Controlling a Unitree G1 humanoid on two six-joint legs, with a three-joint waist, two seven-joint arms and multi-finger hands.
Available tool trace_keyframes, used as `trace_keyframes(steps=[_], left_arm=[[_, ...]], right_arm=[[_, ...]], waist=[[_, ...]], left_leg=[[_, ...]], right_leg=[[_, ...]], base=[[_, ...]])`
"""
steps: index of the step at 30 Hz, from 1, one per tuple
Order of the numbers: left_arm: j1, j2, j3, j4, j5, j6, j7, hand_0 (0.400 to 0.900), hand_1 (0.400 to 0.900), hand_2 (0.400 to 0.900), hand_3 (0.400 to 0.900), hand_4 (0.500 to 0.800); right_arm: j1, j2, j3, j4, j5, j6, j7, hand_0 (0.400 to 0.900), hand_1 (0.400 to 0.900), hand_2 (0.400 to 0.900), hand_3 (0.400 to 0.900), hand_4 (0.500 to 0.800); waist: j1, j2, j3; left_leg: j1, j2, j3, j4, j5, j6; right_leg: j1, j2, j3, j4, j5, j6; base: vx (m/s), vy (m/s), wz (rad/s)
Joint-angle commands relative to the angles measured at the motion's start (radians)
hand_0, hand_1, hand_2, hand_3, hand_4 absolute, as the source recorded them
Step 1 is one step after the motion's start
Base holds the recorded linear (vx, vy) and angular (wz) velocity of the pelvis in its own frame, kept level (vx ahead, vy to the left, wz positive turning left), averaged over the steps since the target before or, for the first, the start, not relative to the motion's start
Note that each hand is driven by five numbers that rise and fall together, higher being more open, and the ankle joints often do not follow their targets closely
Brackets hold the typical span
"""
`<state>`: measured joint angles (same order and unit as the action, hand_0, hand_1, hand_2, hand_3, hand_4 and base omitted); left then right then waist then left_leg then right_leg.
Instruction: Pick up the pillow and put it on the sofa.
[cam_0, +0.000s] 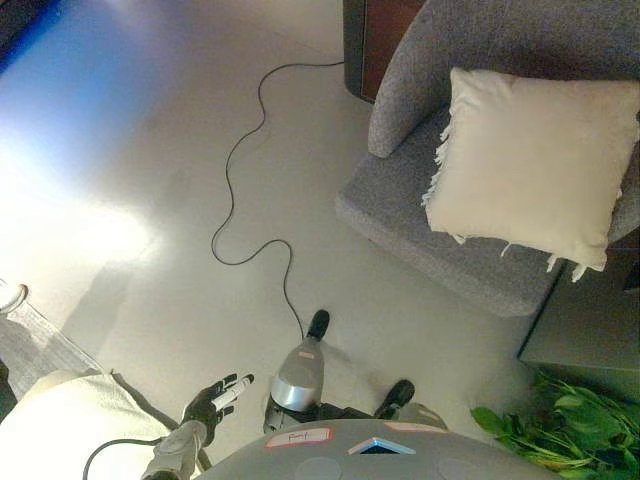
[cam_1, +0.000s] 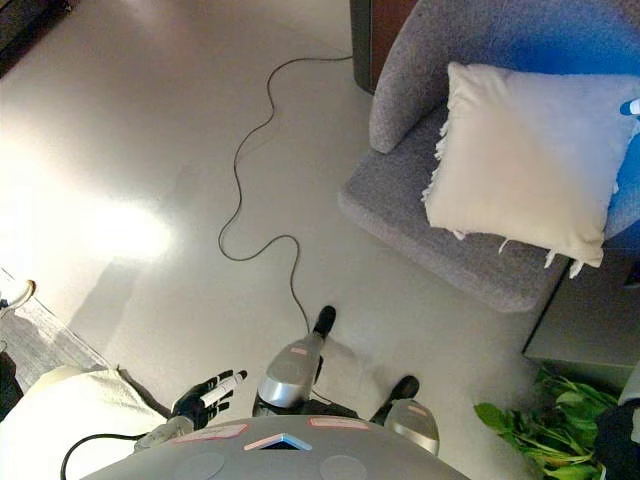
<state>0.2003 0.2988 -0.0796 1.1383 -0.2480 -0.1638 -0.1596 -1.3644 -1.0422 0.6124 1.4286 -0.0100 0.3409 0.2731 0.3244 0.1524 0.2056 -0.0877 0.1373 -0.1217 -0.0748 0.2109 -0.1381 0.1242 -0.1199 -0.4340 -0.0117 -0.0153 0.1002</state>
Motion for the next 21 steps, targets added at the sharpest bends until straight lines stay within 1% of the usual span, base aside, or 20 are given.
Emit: trace_keyframes(steps=[1, 3, 9, 11, 13, 15, 16, 17, 18, 19, 20, 21], left_arm=[[0.033, 0.071, -0.083, 0.009, -0.003, -0.012, 0.025, 0.9, 0.9, 0.9, 0.9, 0.8], [0.03, 0.073, -0.083, 0.009, -0.003, -0.01, 0.024, 0.9, 0.9, 0.9, 0.9, 0.8], [0.019, 0.079, -0.083, 0.016, -0.008, 0.0, 0.016, 0.9, 0.9, 0.9, 0.9, 0.8], [0.014, 0.079, -0.079, 0.013, -0.005, 0.013, 0.012, 0.9, 0.9, 0.9, 0.9, 0.8], [0.002, 0.087, -0.078, 0.009, 0.003, 0.034, -0.002, 0.9, 0.9, 0.9, 0.9, 0.8], [-0.022, 0.09, -0.082, 0.019, 0.003, 0.05, -0.016, 0.9, 0.9, 0.9, 0.9, 0.8], [-0.037, 0.088, -0.08, 0.023, -0.001, 0.06, -0.018, 0.9, 0.9, 0.9, 0.9, 0.8], [-0.047, 0.087, -0.081, 0.027, 0.0, 0.063, -0.021, 0.9, 0.9, 0.9, 0.9, 0.8], [-0.06, 0.085, -0.083, 0.027, -0.009, 0.073, -0.025, 0.9, 0.9, 0.9, 0.9, 0.8], [-0.077, 0.08, -0.083, 0.026, -0.011, 0.087, -0.024, 0.9, 0.9, 0.9, 0.9, 0.8], [-0.093, 0.069, -0.086, 0.037, -0.016, 0.093, -0.021, 0.9, 0.9, 0.9, 0.9, 0.8], [-0.104, 0.063, -0.089, 0.042, -0.024, 0.102, -0.022, 0.9, 0.9, 0.9, 0.9, 0.8]], right_arm=[[-0.113, -0.086, 0.098, -0.1, -0.051, -0.021, -0.098, 0.9, 0.9, 0.9, 0.9, 0.8], [-0.111, -0.088, 0.096, -0.1, -0.051, -0.015, -0.111, 0.9, 0.9, 0.9, 0.9, 0.8], [-0.063, -0.104, 0.066, -0.102, -0.044, -0.009, -0.108, 0.9, 0.9, 0.9, 0.9, 0.8], [-0.017, -0.101, 0.034, -0.111, -0.011, -0.029, -0.071, 0.9, 0.9, 0.9, 0.9, 0.8], [0.092, -0.086, -0.031, -0.158, 0.058, -0.067, 0.034, 0.9, 0.9, 0.9, 0.9, 0.8], [0.208, -0.048, -0.089, -0.197, 0.105, -0.11, 0.07, 0.9, 0.9, 0.9, 0.9, 0.8], [0.292, -0.014, -0.136, -0.217, 0.12, -0.141, 0.082, 0.9, 0.9, 0.9, 0.9, 0.8], [0.352, 0.01, -0.17, -0.233, 0.132, -0.152, 0.093, 0.9, 0.9, 0.9, 0.9, 0.8], [0.455, 0.053, -0.224, -0.268, 0.162, -0.17, 0.09, 0.9, 0.9, 0.9, 0.9, 0.8], [0.55, 0.108, -0.273, -0.303, 0.166, -0.162, 0.085, 0.9, 0.9, 0.9, 0.9, 0.8], [0.634, 0.173, -0.315, -0.314, 0.128, -0.175, 0.086, 0.9, 0.9, 0.9, 0.9, 0.8], [0.71, 0.229, -0.331, -0.327, 0.131, -0.197, 0.055, 0.9, 0.9, 0.9, 0.9, 0.8]], waist=[[0.0, -0.089, -0.036], [-0.003, -0.09, -0.036], [-0.016, -0.098, -0.041], [-0.023, -0.105, -0.044], [-0.041, -0.113, -0.051], [-0.065, -0.121, -0.058], [-0.083, -0.125, -0.063], [-0.093, -0.13, -0.066], [-0.109, -0.136, -0.066], [-0.128, -0.141, -0.069], [-0.146, -0.146, -0.071], [-0.159, -0.15, -0.073]], left_leg=[[-0.037, 0.041, 0.011, 0.08, 0.041, -0.073], [-0.036, 0.038, 0.013, 0.08, 0.032, -0.072], [-0.017, 0.033, 0.025, 0.077, 0.001, -0.068], [-0.01, 0.027, 0.03, 0.08, -0.019, -0.066], [0.008, 0.023, 0.043, 0.077, -0.048, -0.062], [0.021, 0.018, 0.063, 0.083, -0.085, -0.052], [0.03, 0.018, 0.076, 0.092, -0.104, -0.048], [0.036, 0.018, 0.085, 0.101, -0.114, -0.044], [0.046, 0.016, 0.095, 0.112, -0.129, -0.039], [0.056, 0.013, 0.106, 0.122, -0.148, -0.032], [0.069, 0.012, 0.117, 0.123, -0.165, -0.026], [0.081, 0.012, 0.128, 0.122, -0.177, -0.019]], right_leg=[[0.023, -0.027, 0.033, 0.014, -0.099, -0.041], [0.022, -0.029, 0.036, 0.016, -0.101, -0.04], [0.027, -0.032, 0.038, 0.015, -0.099, -0.038], [0.028, -0.036, 0.04, 0.011, -0.095, -0.034], [0.02, -0.037, 0.045, 0.012, -0.09, -0.029], [0.013, -0.042, 0.053, 0.016, -0.086, -0.026], [0.011, -0.045, 0.06, 0.019, -0.084, -0.024], [0.013, -0.046, 0.066, 0.019, -0.083, -0.023], [0.015, -0.048, 0.079, 0.02, -0.079, -0.021], [0.014, -0.051, 0.088, 0.021, -0.076, -0.019], [0.014, -0.053, 0.099, 0.021, -0.073, -0.016], [0.013, -0.054, 0.11, 0.022, -0.069, -0.014]], base=[[0.02, 0.023, -0.07], [0.0, 0.011, -0.07], [-0.01, 0.002, -0.02], [-0.06, 0.01, -0.06], [-0.11, 0.018, -0.06], [-0.08, 0.039, -0.14], [-0.04, 0.048, -0.24], [-0.03, 0.053, -0.32], [-0.04, 0.056, -0.34], [-0.05, 0.056, -0.41], [-0.05, 0.052, -0.36], [-0.03, 0.032, -0.24]])
